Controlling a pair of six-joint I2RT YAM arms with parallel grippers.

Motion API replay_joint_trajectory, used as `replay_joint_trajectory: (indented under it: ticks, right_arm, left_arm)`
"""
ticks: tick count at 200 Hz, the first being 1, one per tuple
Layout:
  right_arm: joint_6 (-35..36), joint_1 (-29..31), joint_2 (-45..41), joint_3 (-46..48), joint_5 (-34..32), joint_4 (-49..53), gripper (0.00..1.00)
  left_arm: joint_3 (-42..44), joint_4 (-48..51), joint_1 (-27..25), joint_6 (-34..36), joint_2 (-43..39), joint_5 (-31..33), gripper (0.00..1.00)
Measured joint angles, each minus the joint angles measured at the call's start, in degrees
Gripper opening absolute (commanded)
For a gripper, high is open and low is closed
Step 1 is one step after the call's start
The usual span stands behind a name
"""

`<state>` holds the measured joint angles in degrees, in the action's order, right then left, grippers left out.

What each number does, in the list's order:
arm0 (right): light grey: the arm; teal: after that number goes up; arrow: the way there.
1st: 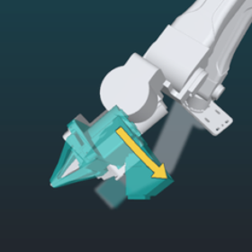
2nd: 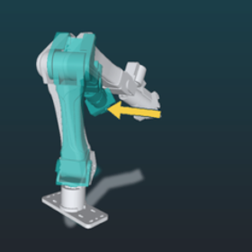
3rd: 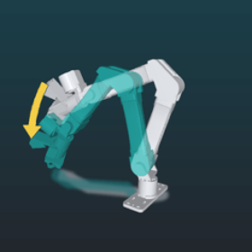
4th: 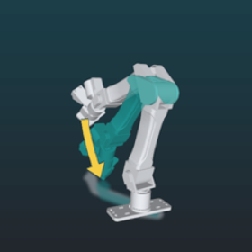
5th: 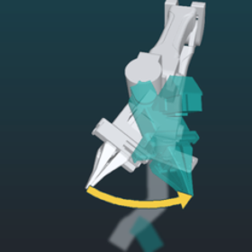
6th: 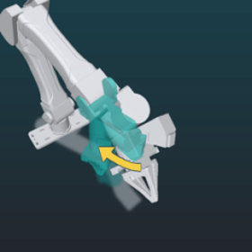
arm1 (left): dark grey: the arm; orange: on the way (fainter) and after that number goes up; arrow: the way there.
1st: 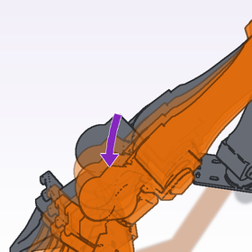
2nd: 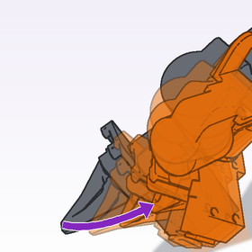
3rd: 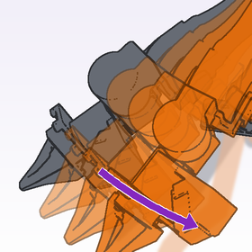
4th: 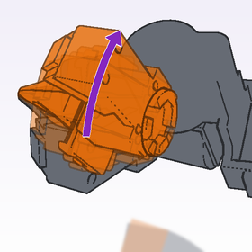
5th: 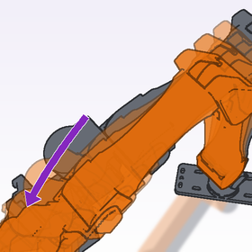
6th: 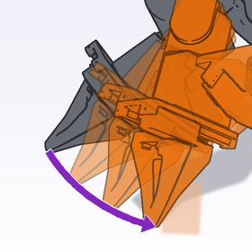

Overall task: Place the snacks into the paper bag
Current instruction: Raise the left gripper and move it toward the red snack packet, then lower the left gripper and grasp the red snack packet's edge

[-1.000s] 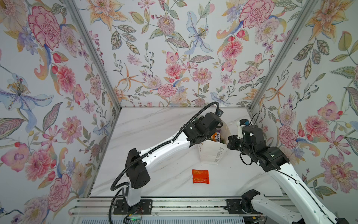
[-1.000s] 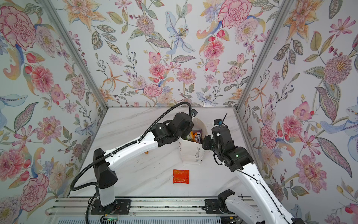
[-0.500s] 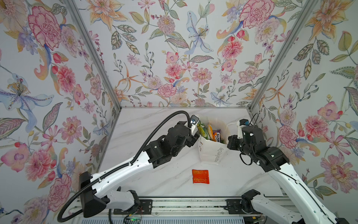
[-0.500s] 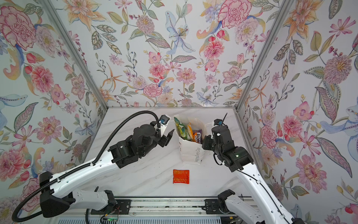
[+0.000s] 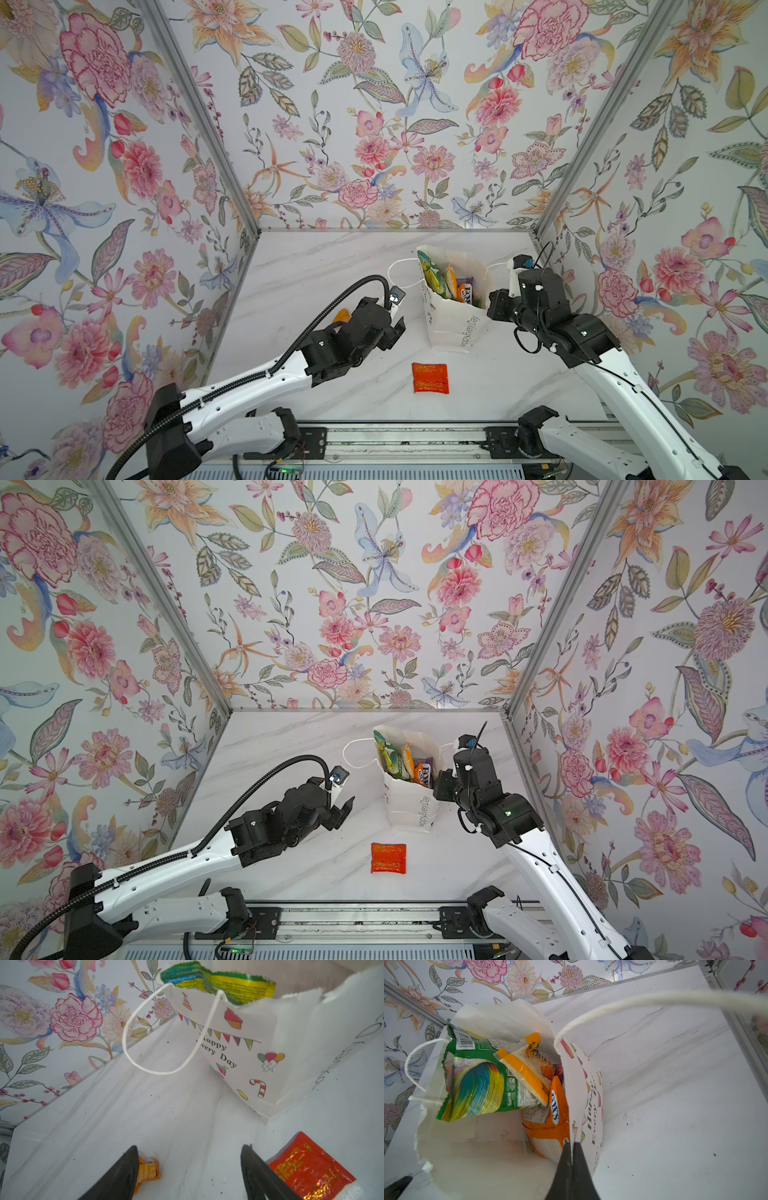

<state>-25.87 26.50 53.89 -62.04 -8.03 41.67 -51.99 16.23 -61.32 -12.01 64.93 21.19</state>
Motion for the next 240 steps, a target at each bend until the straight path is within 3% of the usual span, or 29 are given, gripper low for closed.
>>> replay_joint_trajectory:
  ticks: [93,168,240]
  right_arm:
    - [0.1,0.0,0.4,-0.3,0.0,0.0,0.0]
    - [0.1,-0.1,0.4,-0.3,0.0,-0.3,0.0]
    - [0.1,-0.4,0.4,-0.3,0.0,-0.3,0.0]
  left_arm:
    - [16.9,-14.5,-16.5,3.6,0.6,-3.5,0.78]
    - [15.2,-18.9,-17.5,11.2,15.1,-11.5,0.8]
    - [10.4,-18.8,-17.4,16.5,23.6,-11.0,0.74]
